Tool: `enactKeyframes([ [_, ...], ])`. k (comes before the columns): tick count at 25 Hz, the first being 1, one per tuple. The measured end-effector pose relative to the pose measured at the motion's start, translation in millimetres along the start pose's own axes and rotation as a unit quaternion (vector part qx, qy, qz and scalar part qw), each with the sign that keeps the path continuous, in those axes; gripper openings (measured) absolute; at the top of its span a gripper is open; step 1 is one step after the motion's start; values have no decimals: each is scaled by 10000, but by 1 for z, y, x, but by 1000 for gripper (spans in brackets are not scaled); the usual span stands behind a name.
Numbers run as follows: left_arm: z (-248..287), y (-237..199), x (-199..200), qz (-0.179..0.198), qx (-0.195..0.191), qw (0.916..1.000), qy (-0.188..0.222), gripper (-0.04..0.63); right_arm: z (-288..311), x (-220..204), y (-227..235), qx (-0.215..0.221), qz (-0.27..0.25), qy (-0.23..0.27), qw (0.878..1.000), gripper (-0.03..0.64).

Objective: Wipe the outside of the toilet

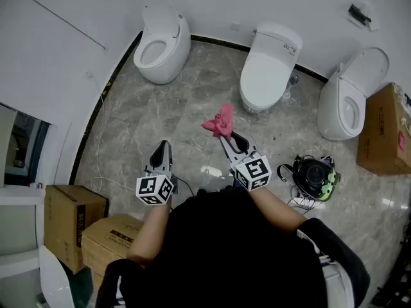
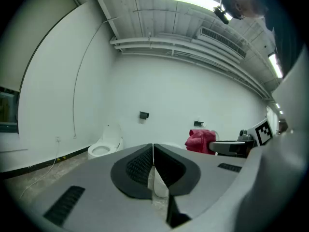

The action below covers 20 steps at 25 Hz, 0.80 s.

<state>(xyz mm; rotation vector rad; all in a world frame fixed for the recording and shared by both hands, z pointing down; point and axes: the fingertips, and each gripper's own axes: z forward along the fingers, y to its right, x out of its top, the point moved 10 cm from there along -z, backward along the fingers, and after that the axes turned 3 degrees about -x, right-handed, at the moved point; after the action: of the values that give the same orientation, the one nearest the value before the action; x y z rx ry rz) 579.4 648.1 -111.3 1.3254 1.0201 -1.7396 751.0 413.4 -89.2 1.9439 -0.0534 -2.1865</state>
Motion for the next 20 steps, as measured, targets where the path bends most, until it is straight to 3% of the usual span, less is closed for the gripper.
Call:
enactKeyframes([
  [8,8,1,-3,-77,101,9999,-47,20,8,1,10,83,-111,-16,9999,123],
  [13,16,2,-6,-51,217,9997,-83,20,15,6,22,183,28,134,9997,124],
  [20,29,-3,-9,-148,383,9991,-71,19,31,-7,40,372,192,-50,9991,124],
])
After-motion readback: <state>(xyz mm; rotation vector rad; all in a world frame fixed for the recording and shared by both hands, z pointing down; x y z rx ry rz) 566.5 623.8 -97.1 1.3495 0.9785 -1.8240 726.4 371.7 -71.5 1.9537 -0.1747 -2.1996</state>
